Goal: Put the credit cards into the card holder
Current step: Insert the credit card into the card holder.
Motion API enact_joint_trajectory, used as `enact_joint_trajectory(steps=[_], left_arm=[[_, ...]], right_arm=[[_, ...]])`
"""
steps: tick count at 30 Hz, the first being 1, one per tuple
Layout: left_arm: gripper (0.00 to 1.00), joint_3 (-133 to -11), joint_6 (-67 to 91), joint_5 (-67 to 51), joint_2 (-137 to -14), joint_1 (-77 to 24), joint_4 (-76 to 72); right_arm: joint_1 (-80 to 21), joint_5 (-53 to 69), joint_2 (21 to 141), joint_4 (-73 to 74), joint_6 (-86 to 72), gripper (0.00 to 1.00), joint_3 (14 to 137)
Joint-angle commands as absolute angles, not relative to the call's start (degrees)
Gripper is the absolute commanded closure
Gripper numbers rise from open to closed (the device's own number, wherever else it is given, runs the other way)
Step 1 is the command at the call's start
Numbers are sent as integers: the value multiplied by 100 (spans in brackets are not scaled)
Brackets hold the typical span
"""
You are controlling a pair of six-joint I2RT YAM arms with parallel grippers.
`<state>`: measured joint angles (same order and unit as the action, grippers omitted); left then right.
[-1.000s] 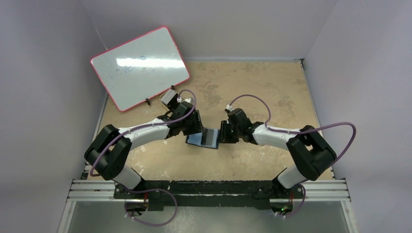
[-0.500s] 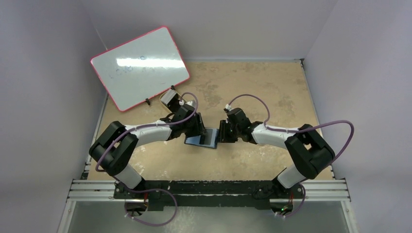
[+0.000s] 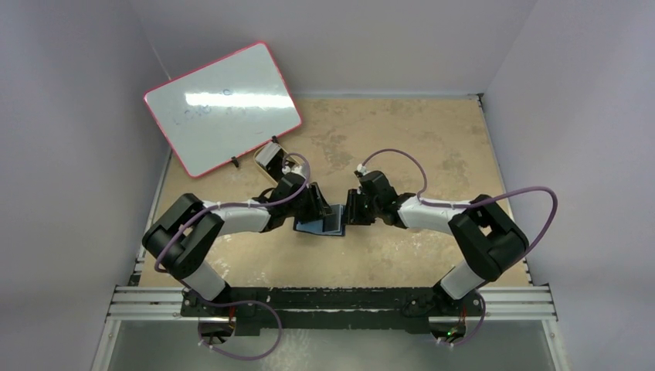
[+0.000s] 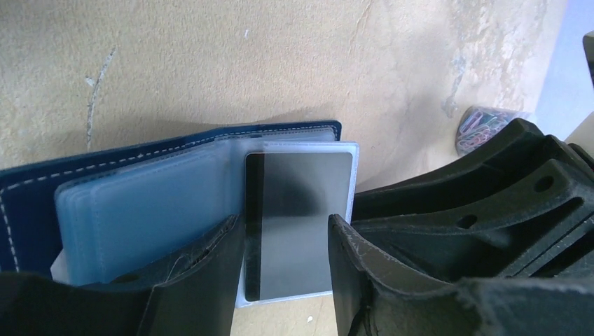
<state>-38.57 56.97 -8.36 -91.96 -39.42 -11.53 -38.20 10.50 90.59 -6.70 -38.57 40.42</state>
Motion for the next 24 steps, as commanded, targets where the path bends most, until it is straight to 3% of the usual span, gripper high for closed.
enact_joint_trajectory(steps=[1, 17, 24], left_arm=[[55, -3791, 6116, -1267, -9117, -3974, -1974], [55, -3784, 5884, -1094, -8738, -3974, -1856], [55, -4365, 5177, -723, -8467, -3969, -655]], right_arm=[[-3843, 762, 9384, -515, -3815, 66, 4046], [-3798, -425, 8714, 488, -3734, 62, 4315], [-3797, -383, 8350, 660, -3797, 58, 4478]])
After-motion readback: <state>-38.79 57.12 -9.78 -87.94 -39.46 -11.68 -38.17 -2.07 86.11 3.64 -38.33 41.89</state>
